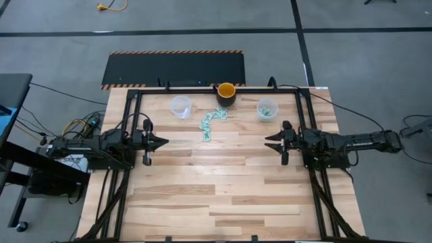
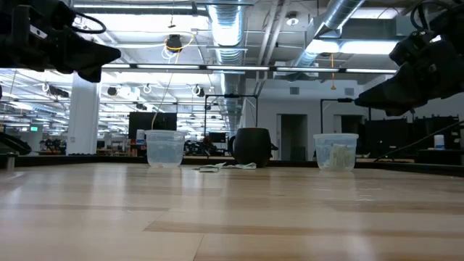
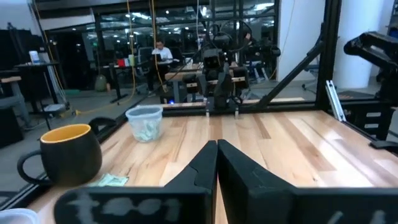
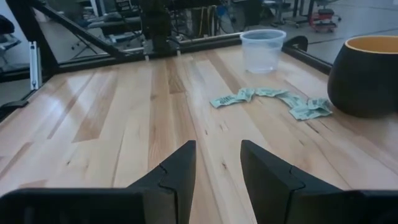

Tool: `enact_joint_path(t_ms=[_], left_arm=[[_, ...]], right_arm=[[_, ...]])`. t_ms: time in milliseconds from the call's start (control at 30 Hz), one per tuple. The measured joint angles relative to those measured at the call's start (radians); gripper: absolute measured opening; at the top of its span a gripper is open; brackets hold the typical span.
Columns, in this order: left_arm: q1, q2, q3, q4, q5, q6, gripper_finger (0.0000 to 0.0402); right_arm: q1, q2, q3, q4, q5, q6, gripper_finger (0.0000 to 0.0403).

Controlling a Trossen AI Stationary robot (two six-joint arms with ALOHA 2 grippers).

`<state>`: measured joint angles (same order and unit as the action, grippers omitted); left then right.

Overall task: Pick and place Stevia / Truvia into bins
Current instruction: Put the stevia packet into the left transparent container

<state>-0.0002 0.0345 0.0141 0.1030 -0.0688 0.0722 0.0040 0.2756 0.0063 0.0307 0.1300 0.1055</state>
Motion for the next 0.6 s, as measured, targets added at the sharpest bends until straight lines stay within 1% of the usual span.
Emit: enact_joint_path(t_ms=[133,233,300,367,433,533,600], left_arm=[[0.000,0.000,0.010,0.005,0.024,-0.003,0.0000],[0.000,0.002,0.011,0.002,0.049,-0.003,0.0000],[0.000,0.015,0.011,0.009,0.057,-0.003,0.0000],[0.000,0.027,0.011,0.025,0.057,-0.008,0.0000],[0.000,0.049,0.013,0.056,0.058,-0.011,0.0000],[0.000,0.092,0.018,0.088,0.064,-0.012,0.0000],[0.000,0.129,0.035,0.088,0.064,-0.012,0.0000]], right_arm=[[0.000,0.000,0.000,0.000,0.000,0.013,0.0121],[0.001,0.000,0.000,0.001,0.000,0.095,0.0121],[-0.003,-0.002,0.000,0.006,0.015,0.109,0.0121],[-0.006,-0.002,0.001,0.013,0.074,0.164,0.0121],[-0.001,-0.002,0.001,0.023,0.174,0.219,0.0121],[0.023,-0.001,0.002,0.032,0.300,0.243,0.0121],[0.045,-0.001,0.002,0.034,0.362,0.238,0.0121]])
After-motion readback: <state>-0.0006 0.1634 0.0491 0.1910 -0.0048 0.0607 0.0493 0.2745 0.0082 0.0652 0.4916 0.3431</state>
